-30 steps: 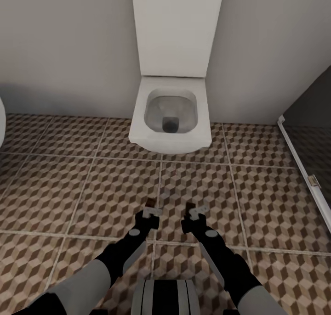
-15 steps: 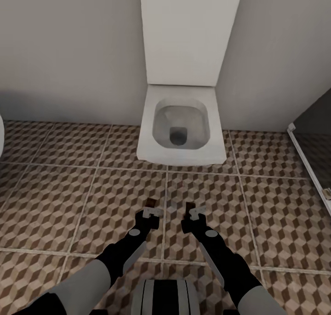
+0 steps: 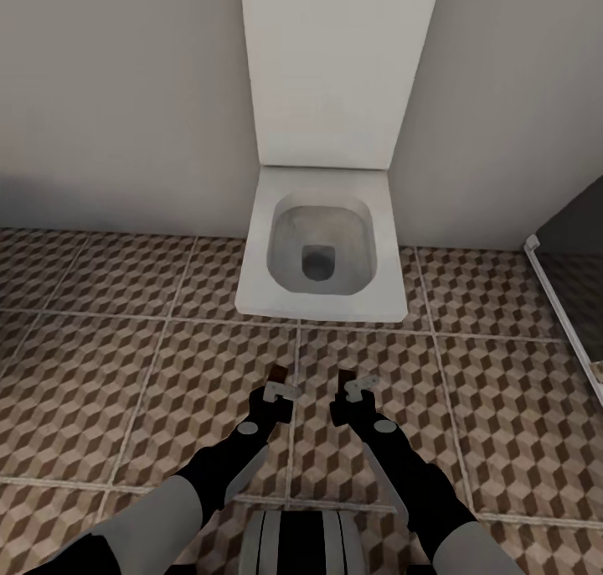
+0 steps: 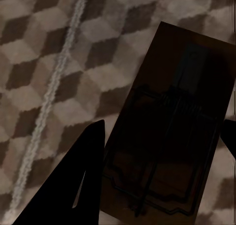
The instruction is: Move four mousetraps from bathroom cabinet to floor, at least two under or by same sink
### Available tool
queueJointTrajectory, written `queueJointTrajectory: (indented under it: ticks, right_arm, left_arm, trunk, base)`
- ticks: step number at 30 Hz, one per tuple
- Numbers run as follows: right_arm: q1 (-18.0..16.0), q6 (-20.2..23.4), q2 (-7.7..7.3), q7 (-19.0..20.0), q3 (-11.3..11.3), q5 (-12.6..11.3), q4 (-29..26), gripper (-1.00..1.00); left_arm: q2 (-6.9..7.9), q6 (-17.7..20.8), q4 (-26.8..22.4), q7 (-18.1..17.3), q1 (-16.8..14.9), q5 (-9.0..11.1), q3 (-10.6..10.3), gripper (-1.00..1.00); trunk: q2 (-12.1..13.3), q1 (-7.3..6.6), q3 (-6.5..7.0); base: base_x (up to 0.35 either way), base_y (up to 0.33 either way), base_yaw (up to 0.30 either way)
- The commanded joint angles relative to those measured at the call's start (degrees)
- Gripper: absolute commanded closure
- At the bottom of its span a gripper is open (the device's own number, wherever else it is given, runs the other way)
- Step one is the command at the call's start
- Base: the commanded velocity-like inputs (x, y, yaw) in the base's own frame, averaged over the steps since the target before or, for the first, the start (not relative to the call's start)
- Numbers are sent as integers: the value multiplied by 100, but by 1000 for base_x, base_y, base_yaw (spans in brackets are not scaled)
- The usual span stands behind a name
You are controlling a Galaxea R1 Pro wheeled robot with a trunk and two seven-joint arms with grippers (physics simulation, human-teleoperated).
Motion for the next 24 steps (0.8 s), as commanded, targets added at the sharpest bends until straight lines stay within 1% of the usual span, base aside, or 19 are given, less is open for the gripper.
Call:
queueJointTrajectory:
  ticks: [1, 15, 24]
  right_arm:
    - [-3, 22, -3, -34, 13, -59, -7, 100]
    - [-3, 21, 5, -28, 32, -68, -7, 100]
    - [-3, 22, 5, -29, 31, -68, -7, 100]
  left_arm:
    - [5, 2, -6, 54, -6, 32, -53, 100]
    - [6, 0, -5, 54, -6, 32, -62, 100]
    - [5, 0, -5, 54, -6, 32, -62, 100]
  trunk:
    - [-1, 0, -3]
    - [-1, 0, -9]
    - [-1, 0, -75]
  base:
    - [56, -38, 0]
    - [10, -7, 0]
    - [0, 0, 0]
